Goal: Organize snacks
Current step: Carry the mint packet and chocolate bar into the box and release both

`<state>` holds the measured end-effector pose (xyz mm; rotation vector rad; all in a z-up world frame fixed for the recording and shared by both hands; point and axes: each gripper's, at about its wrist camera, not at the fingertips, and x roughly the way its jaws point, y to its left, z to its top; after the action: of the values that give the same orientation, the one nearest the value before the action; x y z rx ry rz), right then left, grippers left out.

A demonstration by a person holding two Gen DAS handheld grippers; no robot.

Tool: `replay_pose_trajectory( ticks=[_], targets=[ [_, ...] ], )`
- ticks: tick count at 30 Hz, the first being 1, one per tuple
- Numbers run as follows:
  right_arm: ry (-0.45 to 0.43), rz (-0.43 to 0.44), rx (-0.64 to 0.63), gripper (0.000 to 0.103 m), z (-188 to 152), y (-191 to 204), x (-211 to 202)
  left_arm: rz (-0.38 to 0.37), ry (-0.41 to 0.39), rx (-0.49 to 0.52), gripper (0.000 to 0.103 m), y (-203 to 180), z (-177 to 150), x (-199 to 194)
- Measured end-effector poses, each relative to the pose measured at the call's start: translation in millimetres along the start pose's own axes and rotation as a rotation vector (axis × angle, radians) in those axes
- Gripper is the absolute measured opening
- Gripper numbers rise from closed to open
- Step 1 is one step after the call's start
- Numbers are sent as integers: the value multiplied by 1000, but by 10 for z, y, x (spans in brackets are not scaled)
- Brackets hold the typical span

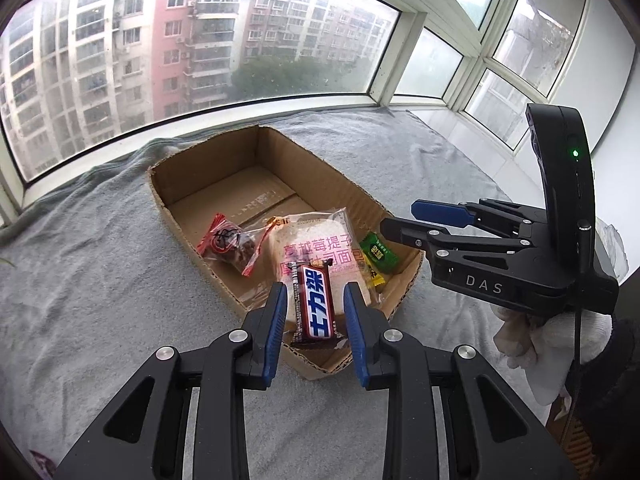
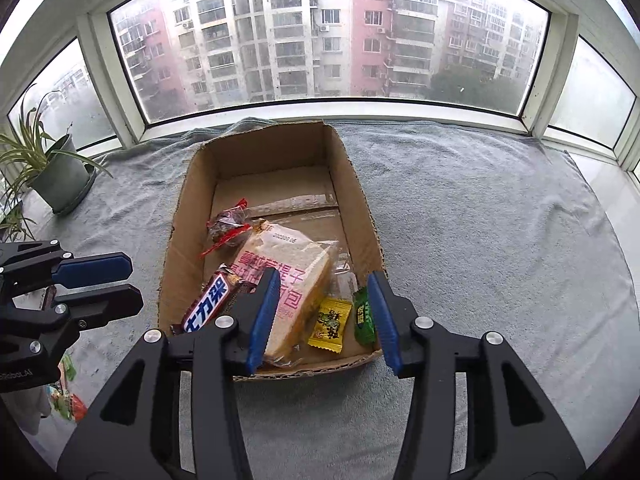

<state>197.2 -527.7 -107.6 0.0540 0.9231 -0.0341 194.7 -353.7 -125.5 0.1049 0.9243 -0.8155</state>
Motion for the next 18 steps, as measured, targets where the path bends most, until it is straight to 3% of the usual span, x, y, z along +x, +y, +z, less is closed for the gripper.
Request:
replay_pose_trajectory(
  ticks=[9,18],
  targets=[
    [-44,39,-54,47,68,393,-276,22,-44,-24,28,184,-65,-411],
    [-76,114,-136,50,32,939,-529,77,-81,-73,28,637,-312,-946]
  ],
)
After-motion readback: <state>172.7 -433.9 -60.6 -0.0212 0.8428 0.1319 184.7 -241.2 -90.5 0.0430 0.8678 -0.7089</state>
